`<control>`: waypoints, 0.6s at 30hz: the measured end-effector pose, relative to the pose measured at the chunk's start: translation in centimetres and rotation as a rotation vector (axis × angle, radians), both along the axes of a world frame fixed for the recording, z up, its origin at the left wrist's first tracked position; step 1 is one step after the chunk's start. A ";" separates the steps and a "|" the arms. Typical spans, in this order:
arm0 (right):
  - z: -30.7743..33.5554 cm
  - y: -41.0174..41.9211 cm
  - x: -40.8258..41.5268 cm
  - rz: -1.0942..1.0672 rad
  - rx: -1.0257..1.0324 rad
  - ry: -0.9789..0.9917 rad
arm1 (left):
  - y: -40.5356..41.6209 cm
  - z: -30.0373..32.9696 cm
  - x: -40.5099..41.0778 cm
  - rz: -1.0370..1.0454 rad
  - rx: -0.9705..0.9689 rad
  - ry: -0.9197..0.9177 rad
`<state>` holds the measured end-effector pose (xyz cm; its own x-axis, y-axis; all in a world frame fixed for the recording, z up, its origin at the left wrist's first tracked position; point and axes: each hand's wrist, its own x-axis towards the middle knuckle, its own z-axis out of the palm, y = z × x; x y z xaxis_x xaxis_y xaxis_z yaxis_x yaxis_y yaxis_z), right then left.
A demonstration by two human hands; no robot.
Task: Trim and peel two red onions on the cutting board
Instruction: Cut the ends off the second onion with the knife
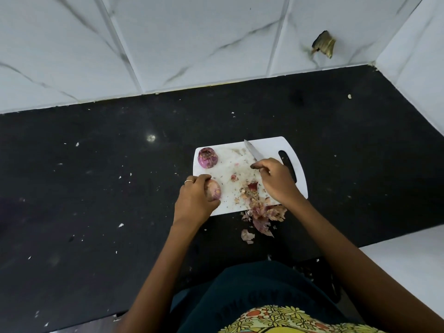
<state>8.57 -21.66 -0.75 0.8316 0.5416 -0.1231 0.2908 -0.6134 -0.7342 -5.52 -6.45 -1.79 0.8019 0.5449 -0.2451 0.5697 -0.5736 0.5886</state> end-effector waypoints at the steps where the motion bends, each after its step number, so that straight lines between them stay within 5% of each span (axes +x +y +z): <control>1: -0.3 0.2 -0.1 0.046 -0.008 -0.041 | -0.1 -0.1 0.0 0.016 -0.017 -0.039; 12: -4.2 3.3 0.4 0.552 -0.480 -0.300 | -1.7 0.0 0.8 0.378 -0.354 -0.455; 18: -5.1 -0.9 -1.9 0.690 -0.327 -0.301 | -2.3 -0.8 1.3 0.364 -0.407 -0.545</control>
